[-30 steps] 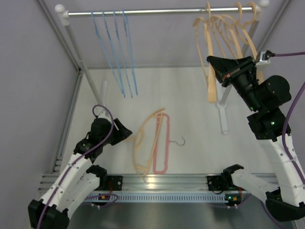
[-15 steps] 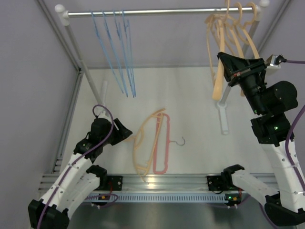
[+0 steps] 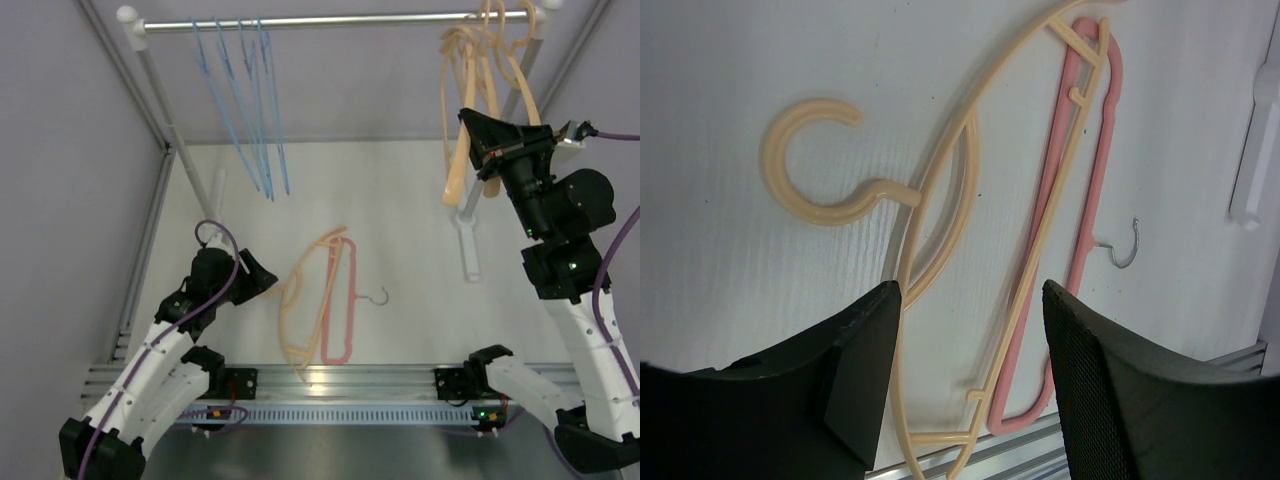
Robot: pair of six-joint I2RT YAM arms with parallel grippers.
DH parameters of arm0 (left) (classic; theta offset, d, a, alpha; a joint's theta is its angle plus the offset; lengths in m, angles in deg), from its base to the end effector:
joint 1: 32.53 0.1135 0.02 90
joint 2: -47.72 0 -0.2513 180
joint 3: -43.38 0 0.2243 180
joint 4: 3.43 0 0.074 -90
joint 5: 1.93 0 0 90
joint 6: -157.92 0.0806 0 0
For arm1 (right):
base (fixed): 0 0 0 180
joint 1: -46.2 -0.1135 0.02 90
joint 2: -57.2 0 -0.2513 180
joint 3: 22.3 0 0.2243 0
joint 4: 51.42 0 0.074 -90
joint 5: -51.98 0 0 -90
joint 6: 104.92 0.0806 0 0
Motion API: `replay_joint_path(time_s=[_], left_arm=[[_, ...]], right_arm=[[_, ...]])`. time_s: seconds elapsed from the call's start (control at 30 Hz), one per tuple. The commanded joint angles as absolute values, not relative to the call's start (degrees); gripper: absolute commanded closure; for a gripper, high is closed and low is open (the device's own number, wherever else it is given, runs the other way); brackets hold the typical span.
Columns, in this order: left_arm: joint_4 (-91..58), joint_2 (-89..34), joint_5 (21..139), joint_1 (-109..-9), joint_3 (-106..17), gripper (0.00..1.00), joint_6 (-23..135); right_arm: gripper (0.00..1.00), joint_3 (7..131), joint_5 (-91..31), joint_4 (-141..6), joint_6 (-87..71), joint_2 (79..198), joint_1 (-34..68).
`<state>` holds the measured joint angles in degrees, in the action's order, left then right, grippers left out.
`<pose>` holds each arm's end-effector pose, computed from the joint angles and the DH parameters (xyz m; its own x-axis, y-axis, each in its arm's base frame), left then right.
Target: Organize the hangers
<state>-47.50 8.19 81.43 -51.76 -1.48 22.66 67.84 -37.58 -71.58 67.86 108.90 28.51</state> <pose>0.1571 -0.0647 0.1979 -0.7088 -0.5000 -0.4976 -0.1295 0.7857 -0.6050 0.1777 0.0573 0.4987 -0.2708 0.9549 -0.1217 -0.3355 0.0249 0.9417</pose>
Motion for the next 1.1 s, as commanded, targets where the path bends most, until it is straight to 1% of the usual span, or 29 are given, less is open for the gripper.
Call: replay_joint_path(time_s=[0.0,0.3,1.07], left_arm=[[-45.0,8.2,81.3,-51.5,-1.1,0.37,23.4],[-45.0,7.8,81.4,-51.4,-1.0,0.37,23.5],[-45.0,7.4,81.3,-51.5,-1.0,0.37,23.5]], right_arm=[[1.0,68.8,-39.3,-68.9,69.3,109.9,30.1],[1.0,69.2,-39.9,-69.5,69.3,111.1,30.4],[1.0,75.2,-40.4,-72.6,67.1,114.3,30.5]])
